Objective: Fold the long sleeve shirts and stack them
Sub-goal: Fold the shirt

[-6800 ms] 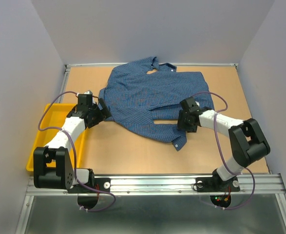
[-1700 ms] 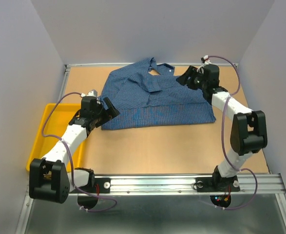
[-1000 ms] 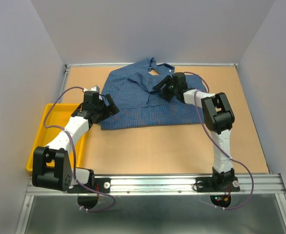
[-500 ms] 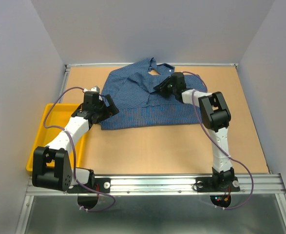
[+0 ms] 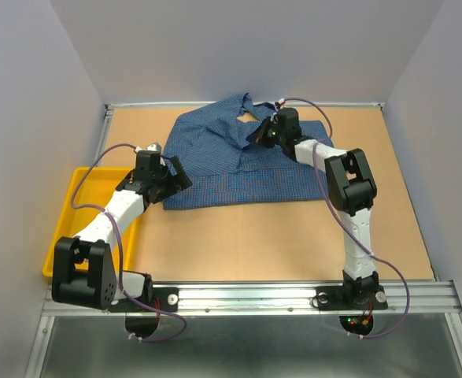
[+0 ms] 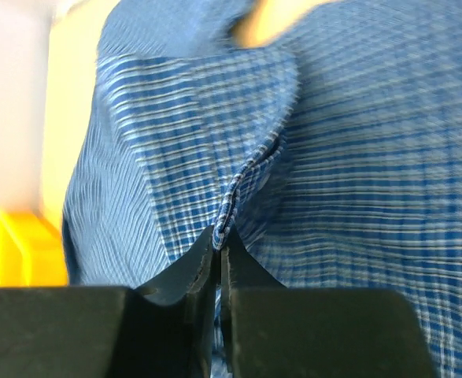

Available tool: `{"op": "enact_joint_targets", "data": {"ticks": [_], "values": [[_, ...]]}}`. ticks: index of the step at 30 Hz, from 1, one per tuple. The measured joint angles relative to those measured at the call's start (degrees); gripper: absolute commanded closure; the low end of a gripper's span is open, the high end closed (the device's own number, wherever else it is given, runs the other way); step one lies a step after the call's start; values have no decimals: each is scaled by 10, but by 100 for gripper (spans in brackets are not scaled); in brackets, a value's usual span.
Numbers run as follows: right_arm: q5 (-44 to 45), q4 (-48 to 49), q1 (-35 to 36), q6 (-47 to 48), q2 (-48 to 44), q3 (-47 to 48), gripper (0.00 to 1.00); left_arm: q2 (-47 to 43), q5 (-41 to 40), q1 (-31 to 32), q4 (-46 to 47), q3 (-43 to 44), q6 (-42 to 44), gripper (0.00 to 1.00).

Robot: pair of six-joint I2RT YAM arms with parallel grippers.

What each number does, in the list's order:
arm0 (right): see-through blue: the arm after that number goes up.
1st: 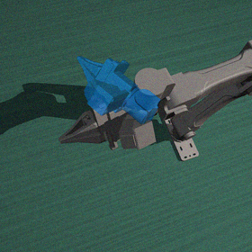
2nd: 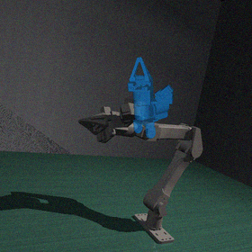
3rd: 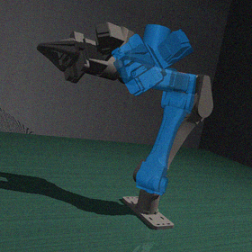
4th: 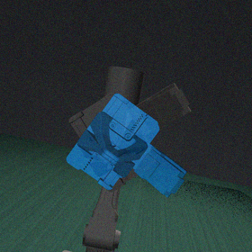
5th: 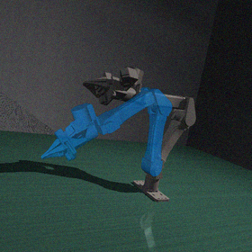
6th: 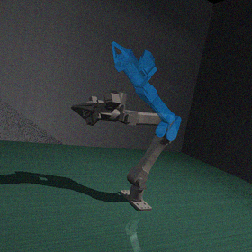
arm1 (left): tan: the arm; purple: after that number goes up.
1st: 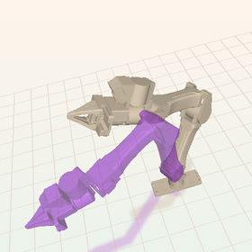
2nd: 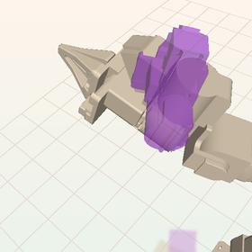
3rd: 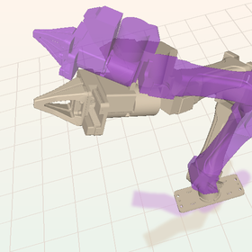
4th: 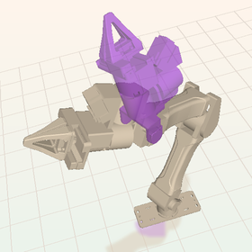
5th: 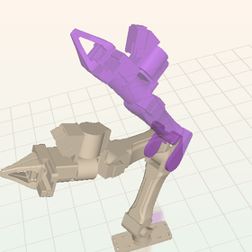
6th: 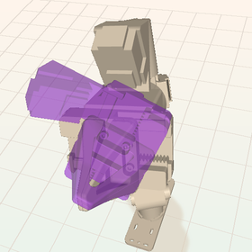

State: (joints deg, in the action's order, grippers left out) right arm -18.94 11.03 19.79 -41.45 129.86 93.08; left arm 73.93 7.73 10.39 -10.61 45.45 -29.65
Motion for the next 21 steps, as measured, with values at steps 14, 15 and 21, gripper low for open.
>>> {"op": "enact_joint_targets", "data": {"ticks": [14,15,21], "values": [[105,-93,207,487,-236,-219,75,-52,-10,0,-25,0,-4,2],[120,-100,221,506,-242,-232,66,-55,-11,0,-26,0,-4,2],[223,-144,252,558,-304,-310,34,-69,-16,0,-31,0,-4,2]]}}
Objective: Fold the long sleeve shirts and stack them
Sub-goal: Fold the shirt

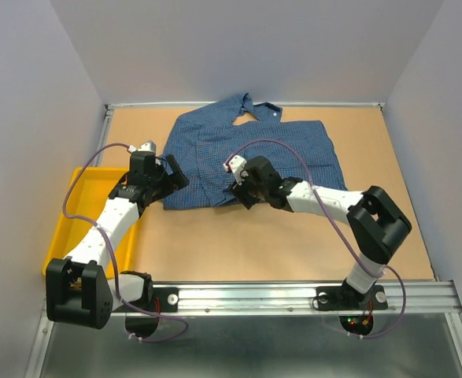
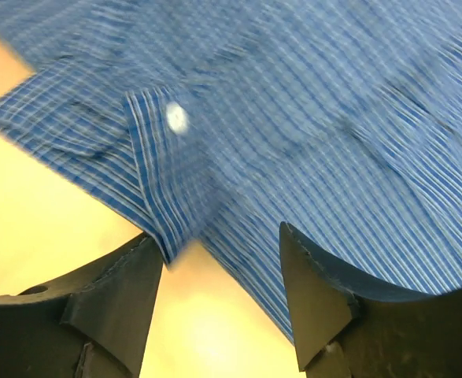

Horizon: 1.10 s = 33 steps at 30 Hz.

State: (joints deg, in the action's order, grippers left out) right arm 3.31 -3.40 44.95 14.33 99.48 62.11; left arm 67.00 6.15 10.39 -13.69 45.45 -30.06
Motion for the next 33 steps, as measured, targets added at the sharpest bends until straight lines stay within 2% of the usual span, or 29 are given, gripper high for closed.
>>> {"op": "enact_joint_targets", "data": {"ticks": [4,6,12,14,15,17,21,29,33], "values": [[44,-24,-11,-44,-41,-4,34,-3,-2,0,0,-1,-2,2],[56,-35,-13,-103,-63,-3,35,-4,-1,0,4,-5,-4,2],[50,-50,-14,-378,-100,-7,34,-3,12,0,5,-20,-7,3],[35,-47,-14,-522,-101,-26,34,1,23,0,8,-21,-7,3],[34,-48,-14,-537,-101,-32,34,3,26,0,10,-21,-7,3],[28,-44,-14,-635,-102,-63,34,10,34,0,13,-23,-7,3],[27,-35,-14,-763,-106,-111,34,23,46,1,17,-25,-7,4],[10,61,-12,-925,-111,-169,35,29,55,2,29,-31,-7,4],[6,122,-4,-963,-86,-173,36,44,56,2,44,-31,-9,4]]}}
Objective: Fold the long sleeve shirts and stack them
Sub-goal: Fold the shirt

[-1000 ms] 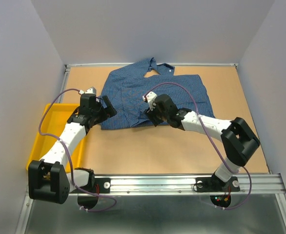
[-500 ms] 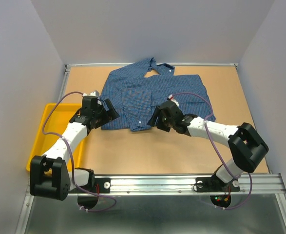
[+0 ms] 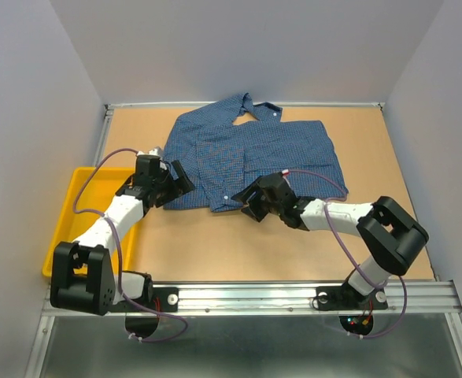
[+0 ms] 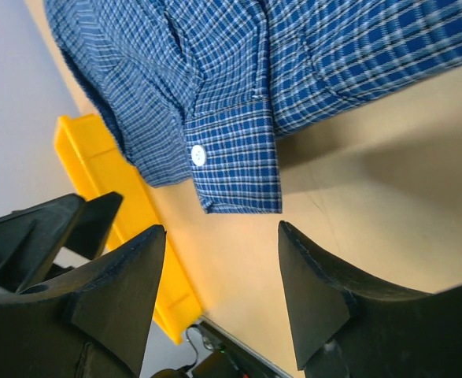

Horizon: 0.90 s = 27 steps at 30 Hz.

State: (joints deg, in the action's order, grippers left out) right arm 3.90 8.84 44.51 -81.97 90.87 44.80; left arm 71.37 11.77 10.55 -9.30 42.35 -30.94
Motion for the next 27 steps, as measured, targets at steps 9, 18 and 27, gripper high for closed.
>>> {"op": "enact_joint_targets", "data": {"ticks": [9,18,27], "values": [[-1,66,4,-53,35,-9,38,61,3,3,22,0,-1,4],[3,70,7,-78,45,-16,38,95,6,3,40,10,-6,4],[14,71,9,-89,53,-28,41,114,6,3,46,19,-6,4]]}}
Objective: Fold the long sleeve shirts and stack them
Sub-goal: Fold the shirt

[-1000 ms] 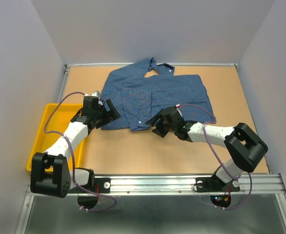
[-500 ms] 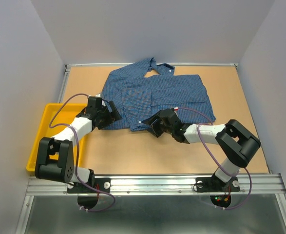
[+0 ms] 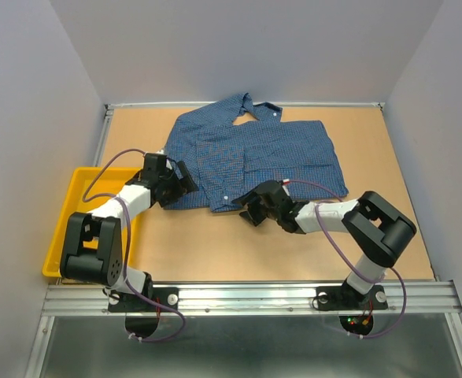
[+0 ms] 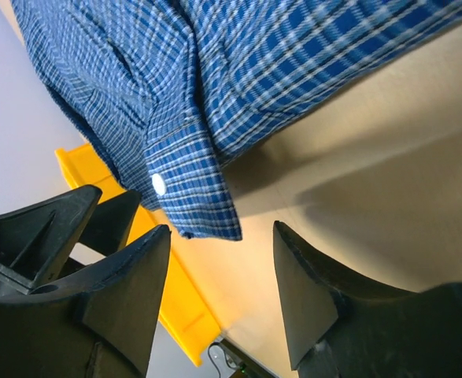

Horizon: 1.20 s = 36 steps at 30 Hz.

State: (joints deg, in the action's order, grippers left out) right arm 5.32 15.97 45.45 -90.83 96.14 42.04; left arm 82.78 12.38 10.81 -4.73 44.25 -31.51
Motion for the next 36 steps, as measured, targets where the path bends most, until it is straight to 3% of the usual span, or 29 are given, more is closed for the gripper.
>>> {"op": "enact_joint_targets", "data": {"ticks": [14,17,21,28,36], "values": [[18,27,0,13,24,-1,69,23,-1,0,10,2,0,4],[21,32,0,17,30,-1,78,23,-1,0,13,2,0,4],[22,40,0,25,30,-1,99,23,-2,0,16,2,0,4],[28,19,0,100,-6,-1,99,31,-7,0,19,2,-1,4],[12,-89,-24,289,-102,45,100,41,-16,0,17,2,-5,4]]}}
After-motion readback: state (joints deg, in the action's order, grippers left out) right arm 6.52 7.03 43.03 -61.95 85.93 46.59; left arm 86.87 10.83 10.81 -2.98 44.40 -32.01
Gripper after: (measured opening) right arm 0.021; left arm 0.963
